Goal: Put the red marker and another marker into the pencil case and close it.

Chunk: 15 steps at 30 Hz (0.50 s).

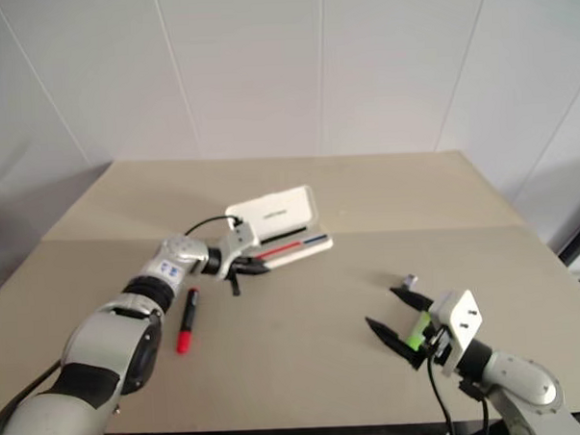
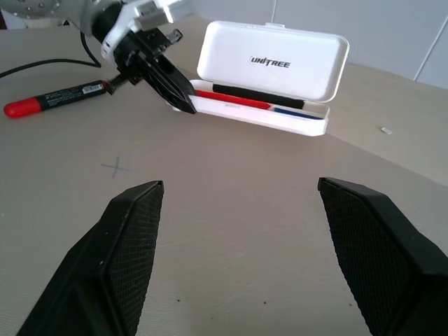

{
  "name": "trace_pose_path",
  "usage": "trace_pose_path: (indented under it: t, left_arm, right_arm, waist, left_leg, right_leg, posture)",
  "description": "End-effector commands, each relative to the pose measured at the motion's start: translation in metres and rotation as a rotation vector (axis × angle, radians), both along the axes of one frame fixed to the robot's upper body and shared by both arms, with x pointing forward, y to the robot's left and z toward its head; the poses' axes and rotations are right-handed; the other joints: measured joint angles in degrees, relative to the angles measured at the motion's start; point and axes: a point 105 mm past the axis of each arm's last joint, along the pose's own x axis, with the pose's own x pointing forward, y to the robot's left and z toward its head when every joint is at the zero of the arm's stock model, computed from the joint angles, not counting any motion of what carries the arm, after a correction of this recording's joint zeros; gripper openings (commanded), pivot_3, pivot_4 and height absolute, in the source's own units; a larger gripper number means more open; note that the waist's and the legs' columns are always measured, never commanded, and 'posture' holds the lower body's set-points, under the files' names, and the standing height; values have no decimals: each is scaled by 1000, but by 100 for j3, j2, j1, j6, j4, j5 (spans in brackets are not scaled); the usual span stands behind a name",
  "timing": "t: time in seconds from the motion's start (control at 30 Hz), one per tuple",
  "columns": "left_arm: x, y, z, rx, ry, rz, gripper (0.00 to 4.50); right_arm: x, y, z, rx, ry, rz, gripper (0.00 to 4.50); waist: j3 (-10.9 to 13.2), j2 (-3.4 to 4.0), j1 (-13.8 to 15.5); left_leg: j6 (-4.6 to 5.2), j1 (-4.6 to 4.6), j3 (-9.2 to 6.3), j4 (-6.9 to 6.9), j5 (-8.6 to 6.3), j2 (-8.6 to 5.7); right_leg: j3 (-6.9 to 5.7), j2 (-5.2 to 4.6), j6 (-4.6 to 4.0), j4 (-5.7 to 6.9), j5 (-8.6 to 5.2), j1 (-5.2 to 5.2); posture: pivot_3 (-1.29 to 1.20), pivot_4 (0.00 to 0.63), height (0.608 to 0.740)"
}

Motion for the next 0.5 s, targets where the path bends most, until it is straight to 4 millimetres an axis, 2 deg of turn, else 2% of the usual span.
trace_pose_path:
  t: [0.03,0.3,0.5]
  left_arm:
    - [-3,-1,21,0,-80,-84,4]
    - [-35,0,23,12,-154,-375,4]
    - [-70,4,4,56,-174,-518,4]
  right_arm:
    - [-1,-3,9,0,-26,10,4500]
    - [5,-7,10,-10,-25,29,4500]
    - [1,-11,12,-19,-12,43,4500]
  waist:
    - [0,0,9]
    - [0,0,14]
    - [0,1,-6]
  left_leg:
    - [0,0,0,0,0,0]
    - [-1,-5,-1,-1,0,0]
    - [0,-1,0,-1,0,3]
  right_leg:
    - [0,0,0,0,0,0]
    - [0,-2,0,-5,0,0]
    - [5,-1,-2,8,-1,-3]
  posture:
    - [0,150,740]
    - [0,150,740]
    - [0,150,740]
